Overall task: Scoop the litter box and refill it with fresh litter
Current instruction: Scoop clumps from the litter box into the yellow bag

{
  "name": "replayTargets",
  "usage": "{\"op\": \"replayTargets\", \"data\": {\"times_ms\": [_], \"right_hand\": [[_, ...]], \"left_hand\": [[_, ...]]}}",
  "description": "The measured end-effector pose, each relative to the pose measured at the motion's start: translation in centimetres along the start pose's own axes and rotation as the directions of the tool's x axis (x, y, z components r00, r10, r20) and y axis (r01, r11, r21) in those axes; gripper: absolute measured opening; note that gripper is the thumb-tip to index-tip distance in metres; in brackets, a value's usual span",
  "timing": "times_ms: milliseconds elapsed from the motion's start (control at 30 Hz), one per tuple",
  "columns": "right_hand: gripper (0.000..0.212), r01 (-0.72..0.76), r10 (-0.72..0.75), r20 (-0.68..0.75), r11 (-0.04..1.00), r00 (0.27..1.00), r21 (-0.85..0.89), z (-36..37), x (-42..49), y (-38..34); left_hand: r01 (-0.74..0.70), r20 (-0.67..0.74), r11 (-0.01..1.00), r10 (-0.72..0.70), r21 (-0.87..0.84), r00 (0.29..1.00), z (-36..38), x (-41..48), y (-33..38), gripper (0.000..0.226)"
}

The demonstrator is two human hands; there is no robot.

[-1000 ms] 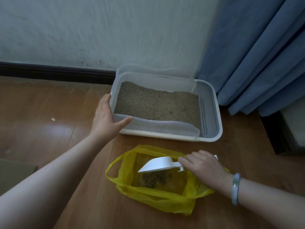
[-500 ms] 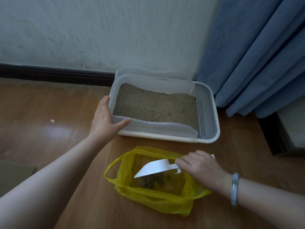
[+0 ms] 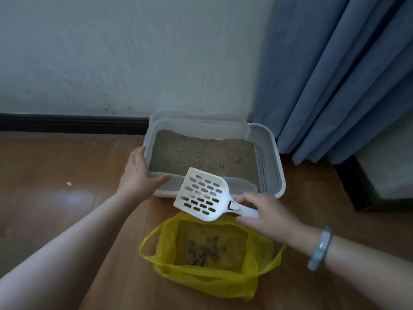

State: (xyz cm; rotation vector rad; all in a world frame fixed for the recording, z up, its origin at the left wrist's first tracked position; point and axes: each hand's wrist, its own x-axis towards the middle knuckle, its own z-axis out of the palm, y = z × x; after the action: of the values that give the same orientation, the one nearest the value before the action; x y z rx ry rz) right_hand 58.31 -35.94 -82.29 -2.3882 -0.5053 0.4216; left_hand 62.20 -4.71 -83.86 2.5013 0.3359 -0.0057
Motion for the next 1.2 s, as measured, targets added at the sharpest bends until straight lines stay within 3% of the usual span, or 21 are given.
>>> {"op": "replayTargets", "data": {"times_ms": [133,433,667,867,1033,1200], "right_hand": [[0.020,-0.051,0.051,-0.003,0.998,0.999,0.046,-2.8,3.6,0.1],[0.017,-0.100,0.100,-0.003,0.993,0.995,-0.065,-4.2,10.7,0.4],[0.020,-0.194,0.196,0.009,0.974,0.981,-0.120,-4.5,11.5,0.5],[0.015,-0.229,0.253,0.041,0.925,0.967,-0.304,-4.9,10.7,1.5],[0.014,-0.172,0.245,0.085,0.851,0.966,-0.496,-6.7,11.7,1.1],[0.016,-0.168,0.264,0.155,0.873,0.952,-0.457,-5.4,13.6,0.7]], "left_hand": [[0.044,0.041,0.999,-0.045,0.031,0.998,-0.5,0.0,0.9,0.109],[0.043,0.054,0.986,-0.053,0.162,0.997,-2.1,0.2,5.0,0.100],[-0.144,0.198,0.958,0.096,0.249,0.976,-4.4,1.1,6.9,0.082],[-0.279,0.165,0.937,0.247,0.210,0.955,-4.7,5.0,6.4,0.077],[-0.459,0.217,0.873,0.422,0.165,0.880,-2.1,8.3,5.3,0.084],[-0.598,0.237,0.767,0.552,0.231,0.799,-1.1,10.7,2.9,0.083]]}}
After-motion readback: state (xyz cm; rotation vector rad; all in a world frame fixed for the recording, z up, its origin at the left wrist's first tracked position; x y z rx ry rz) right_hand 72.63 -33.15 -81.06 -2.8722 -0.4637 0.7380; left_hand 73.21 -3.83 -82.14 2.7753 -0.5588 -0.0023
